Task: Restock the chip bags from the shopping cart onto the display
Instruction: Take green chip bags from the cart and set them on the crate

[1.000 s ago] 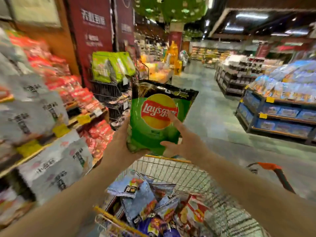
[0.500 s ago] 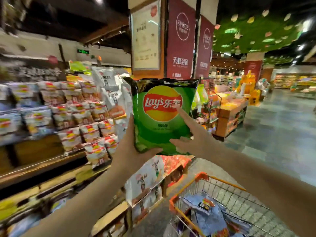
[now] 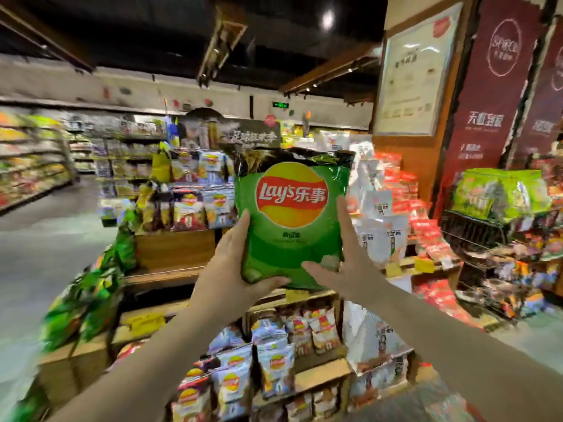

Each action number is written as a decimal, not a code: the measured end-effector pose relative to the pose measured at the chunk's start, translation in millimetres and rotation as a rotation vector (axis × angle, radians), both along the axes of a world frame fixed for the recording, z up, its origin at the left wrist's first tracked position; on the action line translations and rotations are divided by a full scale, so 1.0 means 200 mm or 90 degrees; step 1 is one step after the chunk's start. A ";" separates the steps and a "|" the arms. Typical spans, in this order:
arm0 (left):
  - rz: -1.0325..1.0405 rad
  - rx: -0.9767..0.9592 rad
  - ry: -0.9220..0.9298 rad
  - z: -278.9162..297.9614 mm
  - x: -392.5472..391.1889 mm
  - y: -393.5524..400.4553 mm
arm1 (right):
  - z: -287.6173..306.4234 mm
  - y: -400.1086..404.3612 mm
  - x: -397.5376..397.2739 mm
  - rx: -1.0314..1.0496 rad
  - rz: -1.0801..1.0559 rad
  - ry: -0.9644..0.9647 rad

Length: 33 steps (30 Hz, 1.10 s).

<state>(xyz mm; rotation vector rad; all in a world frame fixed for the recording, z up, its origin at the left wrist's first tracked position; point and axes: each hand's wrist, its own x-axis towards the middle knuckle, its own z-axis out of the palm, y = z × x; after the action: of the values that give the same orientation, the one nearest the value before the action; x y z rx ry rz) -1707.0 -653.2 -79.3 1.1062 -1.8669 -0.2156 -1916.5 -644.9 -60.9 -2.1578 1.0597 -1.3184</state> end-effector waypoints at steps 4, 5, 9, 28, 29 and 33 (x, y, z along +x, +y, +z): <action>0.049 0.003 0.009 -0.05 0.35 -0.04 | -0.06 -0.12 0.33 0.034 0.064 -0.034; 0.062 0.011 0.010 -0.06 0.45 -0.05 | -0.08 -0.16 0.42 0.038 0.078 -0.025; 0.120 0.037 -0.014 -0.11 0.74 -0.11 | -0.12 -0.33 0.71 0.076 0.142 -0.033; 0.288 0.039 -0.014 -0.24 1.97 -0.87 | -0.25 -1.37 2.03 0.030 0.349 -0.034; 0.292 0.036 -0.007 -0.25 2.05 -0.88 | -0.26 -1.40 2.12 0.034 0.357 -0.025; 0.301 0.042 0.028 -0.27 2.41 -0.93 | -0.27 -1.51 2.47 0.037 0.387 -0.005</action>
<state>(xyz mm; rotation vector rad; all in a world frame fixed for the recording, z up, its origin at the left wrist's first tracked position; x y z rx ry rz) -1224.8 -839.8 -133.1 1.5372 -1.5169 -0.0277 -1421.6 -945.9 -115.1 -2.1749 0.3701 -0.9877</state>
